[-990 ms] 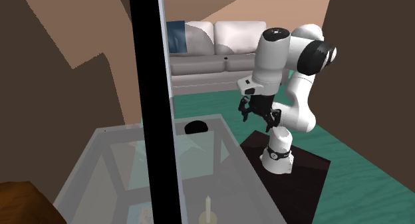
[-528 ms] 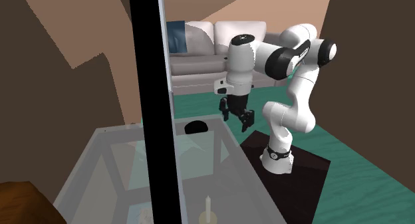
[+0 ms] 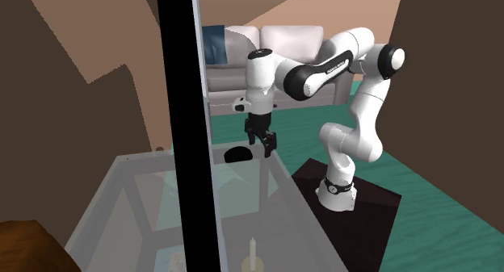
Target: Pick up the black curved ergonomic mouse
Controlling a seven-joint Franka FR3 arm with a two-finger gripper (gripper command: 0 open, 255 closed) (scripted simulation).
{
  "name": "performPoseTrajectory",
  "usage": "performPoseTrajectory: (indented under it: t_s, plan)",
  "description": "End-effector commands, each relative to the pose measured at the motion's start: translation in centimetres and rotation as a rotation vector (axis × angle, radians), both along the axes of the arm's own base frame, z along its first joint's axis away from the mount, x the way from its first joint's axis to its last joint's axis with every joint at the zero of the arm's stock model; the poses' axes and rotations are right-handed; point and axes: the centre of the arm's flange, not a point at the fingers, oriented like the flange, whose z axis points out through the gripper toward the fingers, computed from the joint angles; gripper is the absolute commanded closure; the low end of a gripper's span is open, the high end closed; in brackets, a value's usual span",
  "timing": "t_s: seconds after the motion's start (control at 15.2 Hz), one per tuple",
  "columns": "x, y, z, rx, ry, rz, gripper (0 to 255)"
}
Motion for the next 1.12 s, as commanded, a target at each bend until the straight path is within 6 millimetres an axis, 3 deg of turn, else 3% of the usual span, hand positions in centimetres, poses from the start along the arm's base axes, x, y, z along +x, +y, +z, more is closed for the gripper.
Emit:
performPoseTrajectory:
  t_s: [0.0, 0.4, 0.99, 1.06]
  plan:
    - [0.0, -2.9, -0.5, 0.004, -0.015, -0.039, 0]
    - [-0.6, -10.7, -2.6, 0.02, -0.055, -0.15, 0]
    - [-0.6, -10.7, -6.6, 0.02, -0.055, -0.15, 0]
    - [-0.5, -10.6, -6.5, 0.02, -0.055, -0.15, 255]
